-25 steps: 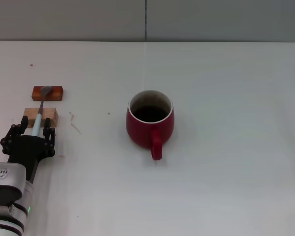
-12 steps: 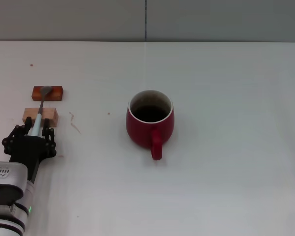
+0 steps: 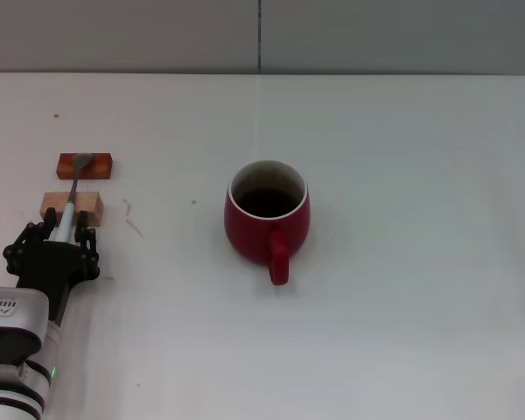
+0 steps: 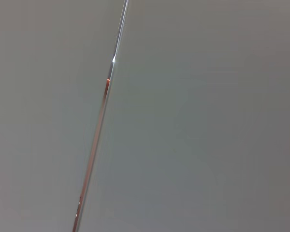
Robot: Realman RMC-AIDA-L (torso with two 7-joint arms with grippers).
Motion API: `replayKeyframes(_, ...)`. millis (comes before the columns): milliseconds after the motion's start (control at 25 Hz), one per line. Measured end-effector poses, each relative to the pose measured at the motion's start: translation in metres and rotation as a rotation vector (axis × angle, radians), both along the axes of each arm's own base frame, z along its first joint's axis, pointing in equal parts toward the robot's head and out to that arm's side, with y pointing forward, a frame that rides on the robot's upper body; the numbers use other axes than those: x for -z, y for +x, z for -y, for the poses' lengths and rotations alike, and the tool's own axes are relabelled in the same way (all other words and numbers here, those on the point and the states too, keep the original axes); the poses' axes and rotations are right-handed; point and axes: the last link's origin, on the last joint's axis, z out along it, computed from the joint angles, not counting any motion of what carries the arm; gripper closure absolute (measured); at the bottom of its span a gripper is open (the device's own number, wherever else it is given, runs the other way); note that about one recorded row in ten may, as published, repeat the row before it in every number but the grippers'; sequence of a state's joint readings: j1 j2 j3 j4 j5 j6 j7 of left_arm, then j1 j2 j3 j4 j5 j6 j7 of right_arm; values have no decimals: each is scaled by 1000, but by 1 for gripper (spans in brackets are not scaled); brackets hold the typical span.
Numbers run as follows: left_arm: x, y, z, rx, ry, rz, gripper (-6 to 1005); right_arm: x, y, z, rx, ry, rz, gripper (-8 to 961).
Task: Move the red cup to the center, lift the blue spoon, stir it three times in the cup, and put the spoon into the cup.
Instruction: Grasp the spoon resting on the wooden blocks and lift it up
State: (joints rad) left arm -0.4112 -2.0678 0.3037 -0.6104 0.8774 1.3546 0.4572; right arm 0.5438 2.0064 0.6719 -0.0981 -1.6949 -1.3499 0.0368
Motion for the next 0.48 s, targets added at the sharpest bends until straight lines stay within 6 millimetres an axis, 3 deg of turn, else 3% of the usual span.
replayKeyframes(480, 1, 2, 0, 11, -6, 0, 646, 0, 0, 0, 1, 0, 0, 305)
